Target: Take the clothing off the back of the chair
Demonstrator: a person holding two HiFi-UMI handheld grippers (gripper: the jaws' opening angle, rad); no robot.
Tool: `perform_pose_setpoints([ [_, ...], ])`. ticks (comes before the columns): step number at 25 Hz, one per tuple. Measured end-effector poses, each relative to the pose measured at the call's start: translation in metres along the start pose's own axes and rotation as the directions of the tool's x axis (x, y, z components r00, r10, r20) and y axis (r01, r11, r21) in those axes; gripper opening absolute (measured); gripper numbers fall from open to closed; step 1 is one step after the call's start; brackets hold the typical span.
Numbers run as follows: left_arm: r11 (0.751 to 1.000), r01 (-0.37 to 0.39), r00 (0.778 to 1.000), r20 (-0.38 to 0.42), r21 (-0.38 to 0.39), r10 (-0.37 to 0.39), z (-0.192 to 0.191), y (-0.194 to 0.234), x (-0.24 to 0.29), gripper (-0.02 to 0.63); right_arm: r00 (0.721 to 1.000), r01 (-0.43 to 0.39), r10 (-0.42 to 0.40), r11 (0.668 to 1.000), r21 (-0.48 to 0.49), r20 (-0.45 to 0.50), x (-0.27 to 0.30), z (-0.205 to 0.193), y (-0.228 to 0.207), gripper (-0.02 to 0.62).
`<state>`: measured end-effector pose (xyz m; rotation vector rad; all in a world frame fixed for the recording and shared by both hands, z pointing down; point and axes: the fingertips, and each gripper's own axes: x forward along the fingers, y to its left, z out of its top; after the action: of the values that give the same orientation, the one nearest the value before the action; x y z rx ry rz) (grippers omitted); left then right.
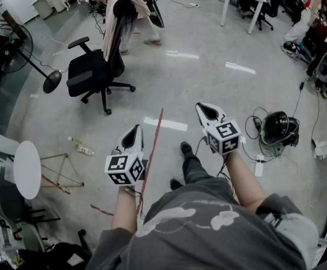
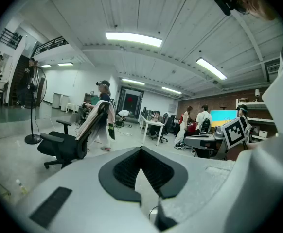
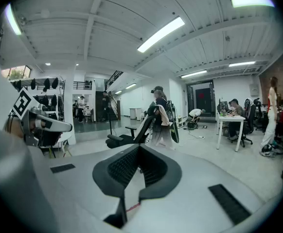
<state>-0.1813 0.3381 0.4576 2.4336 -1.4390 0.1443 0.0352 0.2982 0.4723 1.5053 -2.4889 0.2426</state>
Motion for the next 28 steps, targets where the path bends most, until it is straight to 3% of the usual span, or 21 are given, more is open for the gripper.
perform_pose_setpoints([
  [18, 1.000, 0.012, 0.999, -0.034, -0.026, -0.013, -0.011, -0.007, 0.014, 0.000, 0.999, -0.019, 0.019, 1.000, 0.000, -0.031, 0.003, -0.013, -0.009, -0.008],
  [28, 0.999, -0.019, 0.997, -0.079, -0.045, 0.015, 0.003, 0.011, 0.081, 0.000, 1.000, -0.004, 0.005, 0.998, 0.061, -0.019, 0.052, -0.001, -0.076, -0.006],
])
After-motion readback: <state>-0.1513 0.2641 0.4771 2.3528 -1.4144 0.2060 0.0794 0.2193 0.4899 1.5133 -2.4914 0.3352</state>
